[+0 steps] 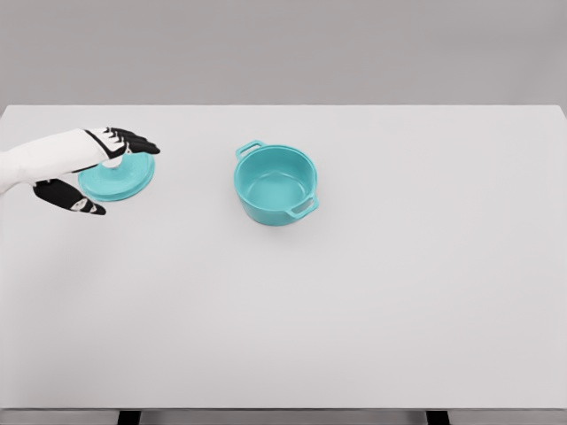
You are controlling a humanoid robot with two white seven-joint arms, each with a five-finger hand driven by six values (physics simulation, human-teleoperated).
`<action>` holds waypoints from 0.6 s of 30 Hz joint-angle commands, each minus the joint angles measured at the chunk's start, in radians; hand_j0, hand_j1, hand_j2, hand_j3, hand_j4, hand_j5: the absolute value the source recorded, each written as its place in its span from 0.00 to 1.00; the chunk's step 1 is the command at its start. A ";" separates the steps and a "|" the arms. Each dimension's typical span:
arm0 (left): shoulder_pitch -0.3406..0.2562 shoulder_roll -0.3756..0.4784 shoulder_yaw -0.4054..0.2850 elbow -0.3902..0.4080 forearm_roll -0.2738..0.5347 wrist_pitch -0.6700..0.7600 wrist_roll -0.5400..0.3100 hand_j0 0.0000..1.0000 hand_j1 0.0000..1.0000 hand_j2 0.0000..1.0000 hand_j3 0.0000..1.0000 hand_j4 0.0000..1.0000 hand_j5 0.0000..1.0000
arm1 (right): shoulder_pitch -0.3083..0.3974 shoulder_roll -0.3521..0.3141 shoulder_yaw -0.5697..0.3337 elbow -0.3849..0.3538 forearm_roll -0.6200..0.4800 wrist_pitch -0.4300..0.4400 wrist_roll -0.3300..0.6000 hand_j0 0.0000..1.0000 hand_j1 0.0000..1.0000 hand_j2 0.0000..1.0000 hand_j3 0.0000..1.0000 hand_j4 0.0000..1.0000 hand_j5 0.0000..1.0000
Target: Cover the pot with left arm
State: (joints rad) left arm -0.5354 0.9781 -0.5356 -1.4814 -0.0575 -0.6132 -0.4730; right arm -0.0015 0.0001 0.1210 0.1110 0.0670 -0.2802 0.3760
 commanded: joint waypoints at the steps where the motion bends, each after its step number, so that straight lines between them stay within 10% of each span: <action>1: 0.000 0.001 -0.004 -0.007 0.002 0.002 0.001 1.00 1.00 1.00 1.00 1.00 1.00 | 0.000 0.000 -0.003 0.001 0.004 0.000 0.000 1.00 1.00 1.00 1.00 1.00 1.00; 8: -0.107 -0.071 -0.063 0.177 -0.050 0.002 0.001 1.00 1.00 1.00 1.00 1.00 1.00 | 0.003 0.000 -0.004 0.001 0.002 0.000 0.000 1.00 1.00 1.00 1.00 1.00 1.00; 14: -0.262 -0.237 -0.127 0.566 -0.131 0.002 -0.001 1.00 1.00 1.00 1.00 1.00 1.00 | 0.003 0.000 -0.004 0.001 0.002 0.000 0.000 1.00 1.00 1.00 1.00 1.00 1.00; 18: -0.275 -0.269 -0.126 0.616 -0.186 0.002 -0.044 1.00 1.00 1.00 1.00 1.00 1.00 | 0.003 0.000 -0.004 0.001 0.002 0.000 0.000 1.00 1.00 1.00 1.00 1.00 1.00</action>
State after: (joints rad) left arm -0.8099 0.7319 -0.6592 -0.9130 -0.2234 -0.6132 -0.5034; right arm 0.0015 0.0001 0.1167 0.1120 0.0685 -0.2802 0.3755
